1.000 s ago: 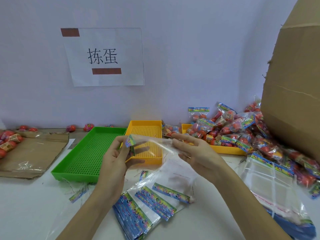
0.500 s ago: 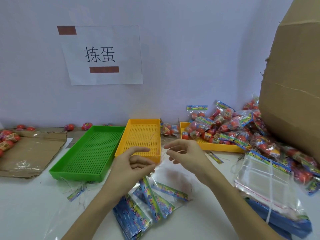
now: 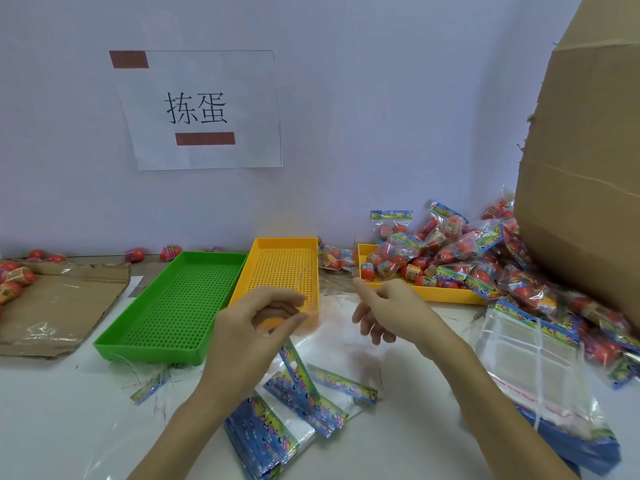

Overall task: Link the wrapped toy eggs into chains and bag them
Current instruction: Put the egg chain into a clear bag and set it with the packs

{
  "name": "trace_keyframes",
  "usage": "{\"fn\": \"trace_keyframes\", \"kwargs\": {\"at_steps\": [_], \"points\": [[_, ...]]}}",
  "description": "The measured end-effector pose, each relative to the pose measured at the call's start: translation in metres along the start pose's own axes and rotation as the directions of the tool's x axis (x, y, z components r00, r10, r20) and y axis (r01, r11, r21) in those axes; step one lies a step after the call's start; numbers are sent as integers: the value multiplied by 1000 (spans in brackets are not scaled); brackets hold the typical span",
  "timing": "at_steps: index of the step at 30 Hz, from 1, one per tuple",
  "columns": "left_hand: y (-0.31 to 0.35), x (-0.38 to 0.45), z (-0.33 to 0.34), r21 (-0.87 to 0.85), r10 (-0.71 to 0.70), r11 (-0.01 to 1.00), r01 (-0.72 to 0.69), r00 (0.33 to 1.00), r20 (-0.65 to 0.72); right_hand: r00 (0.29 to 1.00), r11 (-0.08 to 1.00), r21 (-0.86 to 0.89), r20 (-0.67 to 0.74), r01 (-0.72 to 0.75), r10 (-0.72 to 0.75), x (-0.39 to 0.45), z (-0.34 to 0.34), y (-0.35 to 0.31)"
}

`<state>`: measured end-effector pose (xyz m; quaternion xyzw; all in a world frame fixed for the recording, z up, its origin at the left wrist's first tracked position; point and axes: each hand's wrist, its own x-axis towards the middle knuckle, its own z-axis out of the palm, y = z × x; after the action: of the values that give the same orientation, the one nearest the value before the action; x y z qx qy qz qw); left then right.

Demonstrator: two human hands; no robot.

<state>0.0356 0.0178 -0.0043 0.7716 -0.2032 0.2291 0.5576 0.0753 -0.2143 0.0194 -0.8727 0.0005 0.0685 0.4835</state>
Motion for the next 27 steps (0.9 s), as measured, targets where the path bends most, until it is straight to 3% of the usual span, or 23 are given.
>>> {"fn": "trace_keyframes", "kwargs": {"at_steps": [3, 6, 8, 10, 14, 17, 19, 20, 22, 24, 27], "points": [[5, 3, -2, 49, 205, 978, -202, 975, -79, 961, 969, 206, 264, -134, 77, -6, 3, -7], [7, 0, 1, -22, 293, 955, -294, 955, -35, 909, 874, 441, 416, -206, 4, -8, 12, -17], [6, -3, 5, -32, 307, 952, -306, 950, 62, 912, 835, 522, 406, -175, -63, -11, 16, -21], [2, -6, 10, 18, 318, 946, -323, 937, 142, 926, 854, 517, 346, -55, -150, -13, 19, -19], [1, -9, 11, 35, 287, 954, -298, 942, 174, 976, 858, 502, 106, 111, -189, -13, 23, -14], [2, -4, 7, 191, 215, 960, -203, 976, -45, 973, 832, 542, 106, 117, -206, -13, 20, -14], [1, 1, 3, 167, 59, 985, -30, 983, -172, 956, 846, 517, 163, 128, -244, -14, 18, -14], [2, 4, 2, 55, -88, 994, 99, 982, -167, 946, 848, 513, 190, 132, -262, -14, 19, -13], [0, 8, -3, -231, -348, 916, 329, 936, -45, 933, 849, 515, 236, 115, -270, -13, 22, -13], [-5, 8, -8, -380, -407, 838, 392, 912, 44, 931, 853, 512, 255, 99, -261, -11, 26, -13], [-7, 8, -10, -433, -384, 821, 372, 921, 62, 938, 887, 438, 225, 146, -265, -10, 31, -12]]}}
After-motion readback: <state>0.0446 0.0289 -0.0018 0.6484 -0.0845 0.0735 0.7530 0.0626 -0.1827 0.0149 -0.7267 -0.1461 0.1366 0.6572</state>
